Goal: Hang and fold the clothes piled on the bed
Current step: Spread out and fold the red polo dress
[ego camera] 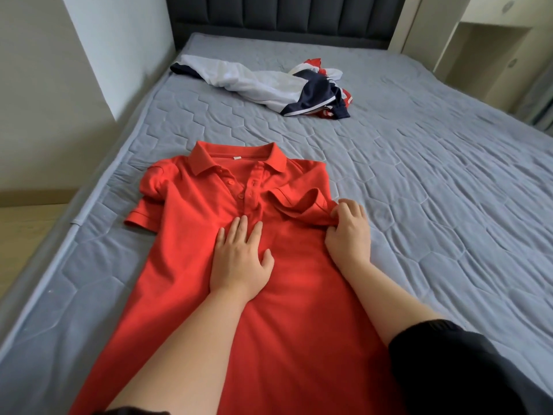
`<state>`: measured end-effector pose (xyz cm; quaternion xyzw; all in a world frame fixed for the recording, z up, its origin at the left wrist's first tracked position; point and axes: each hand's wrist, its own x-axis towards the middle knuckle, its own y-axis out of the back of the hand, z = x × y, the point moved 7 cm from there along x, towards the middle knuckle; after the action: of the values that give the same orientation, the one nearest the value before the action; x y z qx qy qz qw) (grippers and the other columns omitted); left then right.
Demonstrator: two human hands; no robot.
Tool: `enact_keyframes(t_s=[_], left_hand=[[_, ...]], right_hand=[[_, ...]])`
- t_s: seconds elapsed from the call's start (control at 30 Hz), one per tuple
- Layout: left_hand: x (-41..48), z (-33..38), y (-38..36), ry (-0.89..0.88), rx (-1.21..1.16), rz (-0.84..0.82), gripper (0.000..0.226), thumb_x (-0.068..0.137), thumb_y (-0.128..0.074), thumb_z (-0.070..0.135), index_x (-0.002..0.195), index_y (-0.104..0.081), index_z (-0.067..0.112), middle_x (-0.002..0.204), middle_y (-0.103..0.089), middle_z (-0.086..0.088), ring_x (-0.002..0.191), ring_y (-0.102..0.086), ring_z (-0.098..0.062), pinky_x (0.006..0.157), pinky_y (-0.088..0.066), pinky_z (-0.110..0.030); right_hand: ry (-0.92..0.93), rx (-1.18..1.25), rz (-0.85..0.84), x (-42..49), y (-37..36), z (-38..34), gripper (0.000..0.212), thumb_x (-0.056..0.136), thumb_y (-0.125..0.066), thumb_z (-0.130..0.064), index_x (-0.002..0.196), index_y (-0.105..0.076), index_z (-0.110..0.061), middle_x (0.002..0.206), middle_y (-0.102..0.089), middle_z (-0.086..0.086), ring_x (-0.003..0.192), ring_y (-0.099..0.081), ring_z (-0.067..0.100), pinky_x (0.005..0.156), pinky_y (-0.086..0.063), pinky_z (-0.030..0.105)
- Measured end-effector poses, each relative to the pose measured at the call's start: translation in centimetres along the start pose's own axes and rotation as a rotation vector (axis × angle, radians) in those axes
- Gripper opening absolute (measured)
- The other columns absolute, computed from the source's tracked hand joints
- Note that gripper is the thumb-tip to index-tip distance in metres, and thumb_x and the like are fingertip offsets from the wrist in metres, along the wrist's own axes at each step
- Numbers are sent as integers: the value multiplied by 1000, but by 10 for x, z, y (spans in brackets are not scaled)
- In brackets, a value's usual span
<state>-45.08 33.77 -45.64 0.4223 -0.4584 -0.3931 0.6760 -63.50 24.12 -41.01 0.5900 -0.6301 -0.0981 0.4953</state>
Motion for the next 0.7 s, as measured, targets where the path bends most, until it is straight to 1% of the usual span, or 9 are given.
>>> enact_keyframes(t_s=[0.07, 0.17, 0.23, 0.3, 0.33, 0.4, 0.5, 0.6, 0.7], left_hand=[[1, 0, 0, -3, 13, 0, 64, 86, -43, 43, 147, -35, 22, 155, -27, -10, 145, -19, -21, 118, -11, -41], [0, 1, 0, -8, 26, 8, 63, 86, -44, 42, 145, -38, 21, 155, -29, -11, 144, -21, -22, 117, -13, -41], [0, 0, 0, -12, 38, 5, 63, 86, -44, 42, 145, -38, 21, 155, -29, -11, 144, -21, -22, 117, -13, -41], [1, -1, -1, -9, 44, 5, 63, 86, -44, 41, 145, -38, 22, 155, -29, -10, 145, -21, -21, 118, -13, -41], [1, 0, -1, -6, 44, 6, 62, 86, -45, 41, 145, -38, 22, 155, -29, -10, 145, -21, -21, 118, -13, -41], [0, 0, -1, -6, 48, 10, 62, 87, -45, 40, 145, -38, 21, 154, -30, -10, 145, -21, -21, 118, -13, -41], [1, -1, -2, -9, 63, 5, 62, 87, -44, 40, 146, -37, 21, 154, -30, -10, 145, -21, -21, 118, -12, -40], [1, 0, -1, -12, 47, -2, 62, 87, -46, 39, 145, -38, 20, 154, -31, -11, 144, -22, -22, 118, -14, -41], [-1, 3, 10, -24, -23, 55, 57, 85, -51, 33, 140, -47, 16, 150, -37, -13, 138, -33, -26, 114, -24, -43]], right_hand=[[5, 82, 26, -9, -3, -1, 28, 58, -55, 12, 85, -56, 3, 108, -59, 21, 99, -53, 40, 85, -42, 40], [-68, 225, -47, -9, -12, 2, 47, 69, -58, -2, 115, -52, -2, 127, -55, 13, 117, -46, 28, 98, -37, 34], [-164, 283, -63, 1, -11, 8, 61, 72, -61, -9, 131, -45, -7, 122, -58, 7, 116, -46, 23, 99, -35, 31], [-248, 290, -91, 11, -10, 16, 68, 70, -63, -7, 135, -45, -13, 111, -60, 3, 109, -46, 21, 98, -37, 32], [-221, 248, -105, 14, -8, 14, 64, 69, -63, -5, 131, -51, -14, 107, -60, 3, 106, -46, 23, 96, -38, 34], [-62, 127, -74, 15, -1, 3, 45, 65, -64, 0, 108, -66, -13, 97, -60, 6, 98, -49, 30, 85, -38, 36], [167, 16, 54, 2, 11, -8, 22, 58, -66, 5, 75, -66, -10, 82, -57, 8, 82, -51, 32, 74, -30, 31], [260, -53, 96, -13, 12, -4, 22, 55, -67, 7, 72, -64, -6, 81, -59, 10, 79, -52, 32, 73, -32, 32], [220, -92, 35, -17, 2, 1, 26, 61, -71, 3, 85, -66, -3, 93, -63, 13, 85, -57, 37, 78, -42, 39]])
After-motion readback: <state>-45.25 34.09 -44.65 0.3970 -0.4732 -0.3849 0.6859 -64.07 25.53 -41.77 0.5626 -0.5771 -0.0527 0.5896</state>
